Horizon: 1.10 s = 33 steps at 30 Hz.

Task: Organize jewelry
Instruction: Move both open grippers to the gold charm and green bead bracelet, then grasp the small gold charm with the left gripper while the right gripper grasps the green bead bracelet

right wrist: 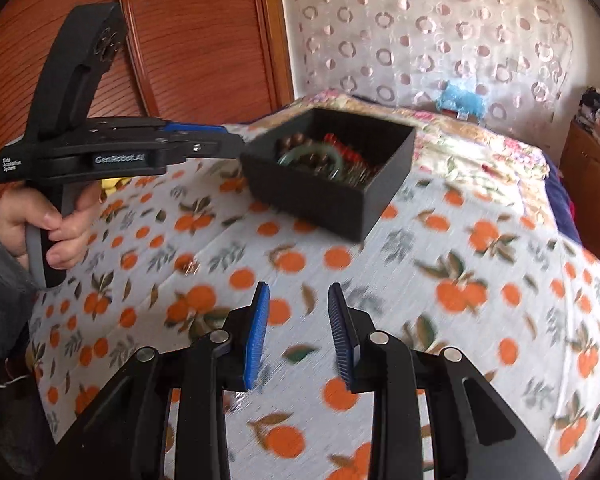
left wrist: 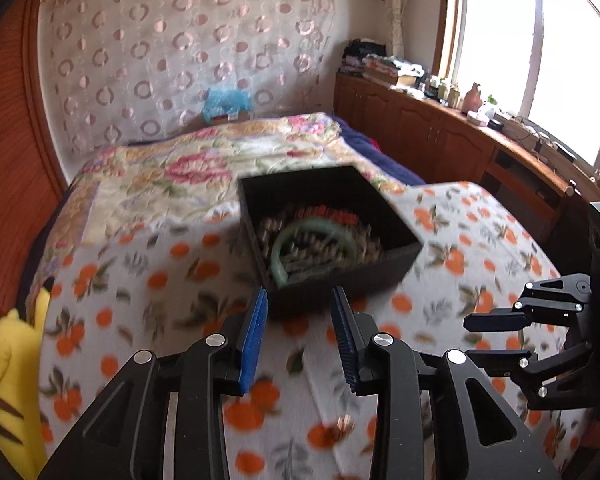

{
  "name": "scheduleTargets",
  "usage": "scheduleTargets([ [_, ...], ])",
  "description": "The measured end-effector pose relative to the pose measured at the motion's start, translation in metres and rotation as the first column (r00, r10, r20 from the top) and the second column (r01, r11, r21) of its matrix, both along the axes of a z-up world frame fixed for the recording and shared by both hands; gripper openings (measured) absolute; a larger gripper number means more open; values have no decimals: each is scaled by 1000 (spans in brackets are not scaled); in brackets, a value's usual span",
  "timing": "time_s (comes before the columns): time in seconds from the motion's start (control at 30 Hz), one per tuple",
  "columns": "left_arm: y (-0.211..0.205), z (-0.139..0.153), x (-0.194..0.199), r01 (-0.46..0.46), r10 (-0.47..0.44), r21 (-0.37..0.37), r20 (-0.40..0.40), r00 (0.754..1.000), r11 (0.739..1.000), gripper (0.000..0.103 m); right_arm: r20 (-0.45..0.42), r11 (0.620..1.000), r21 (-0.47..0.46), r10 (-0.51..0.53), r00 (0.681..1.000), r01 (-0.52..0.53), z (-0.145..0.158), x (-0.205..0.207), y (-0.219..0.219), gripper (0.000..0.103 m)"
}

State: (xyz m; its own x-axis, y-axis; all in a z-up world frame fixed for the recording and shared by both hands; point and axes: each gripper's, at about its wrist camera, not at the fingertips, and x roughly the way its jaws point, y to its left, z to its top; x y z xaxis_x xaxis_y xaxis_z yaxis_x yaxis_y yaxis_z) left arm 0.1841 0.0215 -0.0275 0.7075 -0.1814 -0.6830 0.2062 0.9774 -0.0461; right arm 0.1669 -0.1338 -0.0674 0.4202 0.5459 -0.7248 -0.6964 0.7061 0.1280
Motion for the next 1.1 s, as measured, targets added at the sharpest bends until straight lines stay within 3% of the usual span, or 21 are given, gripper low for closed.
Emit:
scheduleTargets([
  [0.33, 20, -25, -38, -46, 47, 20, -56, 997, 999, 32, -26, 994, -42, 97, 995, -98, -6, -34, 26, 33],
  [0.43, 23, -27, -45, -51, 51, 8, -58, 997, 999, 42, -37, 991, -66, 114, 993, -116, -11, -42, 31, 33],
  [0.67, 13, -34, -54, -23, 23, 1, -67, 997, 1000, 42, -18, 983, -127, 134, 991, -135, -17, -53, 40, 33],
  [0.7, 10, -36, -55, -16, 16, 1, -72, 997, 1000, 43, -12, 982, -134, 131, 991, -131, -17, -53, 40, 30],
  [0.73, 9, -37, -55, -12, 12, 0, -76, 997, 1000, 43, 0, 981, -148, 129, 992, -127, -18, -54, 40, 17],
  [0.77, 7, -38, -56, -7, 7, -1, -80, 997, 1000, 43, 10, 980, -155, 131, 991, -128, -18, -56, 40, 14],
  [1.1, -11, -44, -56, 41, -40, 8, -98, 994, 999, 43, 44, 991, -110, 78, 996, -73, -3, -40, 21, 14],
])
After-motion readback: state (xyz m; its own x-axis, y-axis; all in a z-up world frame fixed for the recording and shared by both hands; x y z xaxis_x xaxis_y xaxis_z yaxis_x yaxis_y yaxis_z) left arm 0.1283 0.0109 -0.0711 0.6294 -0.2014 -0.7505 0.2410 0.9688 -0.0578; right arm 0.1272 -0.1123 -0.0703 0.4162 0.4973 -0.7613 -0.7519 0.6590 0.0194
